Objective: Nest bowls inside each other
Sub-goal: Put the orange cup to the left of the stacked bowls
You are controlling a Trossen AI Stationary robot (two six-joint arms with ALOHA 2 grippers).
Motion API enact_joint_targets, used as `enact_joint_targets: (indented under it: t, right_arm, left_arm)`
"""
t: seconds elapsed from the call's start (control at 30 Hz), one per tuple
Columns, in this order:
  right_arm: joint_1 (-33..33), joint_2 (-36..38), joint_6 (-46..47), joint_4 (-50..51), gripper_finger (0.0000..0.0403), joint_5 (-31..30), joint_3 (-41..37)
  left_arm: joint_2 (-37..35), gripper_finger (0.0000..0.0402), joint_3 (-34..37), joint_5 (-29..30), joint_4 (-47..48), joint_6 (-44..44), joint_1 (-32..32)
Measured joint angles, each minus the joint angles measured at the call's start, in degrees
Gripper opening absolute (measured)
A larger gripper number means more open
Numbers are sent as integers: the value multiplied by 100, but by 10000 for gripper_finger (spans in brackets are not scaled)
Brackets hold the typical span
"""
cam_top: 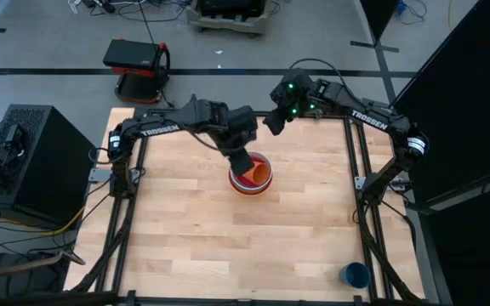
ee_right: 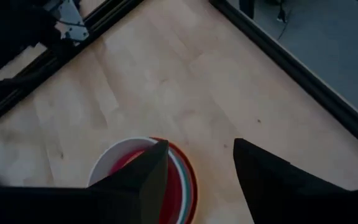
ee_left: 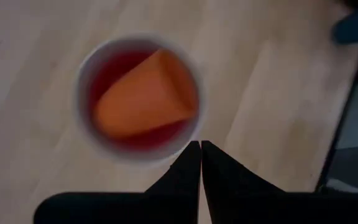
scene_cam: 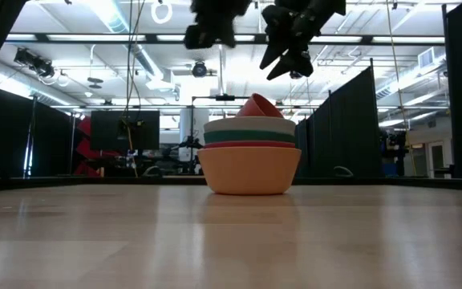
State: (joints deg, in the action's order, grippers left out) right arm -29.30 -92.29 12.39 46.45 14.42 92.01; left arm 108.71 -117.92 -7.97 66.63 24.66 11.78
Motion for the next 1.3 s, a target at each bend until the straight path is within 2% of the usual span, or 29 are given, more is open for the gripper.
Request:
enact_joint_targets:
  t: [0.23,0.57,0.67,1.2,1.3]
  right_arm:
    - [-227,2,-69,27,178,72,0]
    - [-345,2,-308,415,177,91,0]
    - [-349,5,-369,424,181,92,0]
    - [-356,5,-383,395,179,144,0]
    - [-356,5,-383,390,173,177,0]
  left_arm:
    - [124,24,-1,-89,-250,-23,-364]
    - [672,160,-1,32,-8,196,-370]
    - [750,184,-1,205,12,228,-363]
    - [976,52,-3,664,160,245,-349]
    - [974,13,-18,663,192,161,-348]
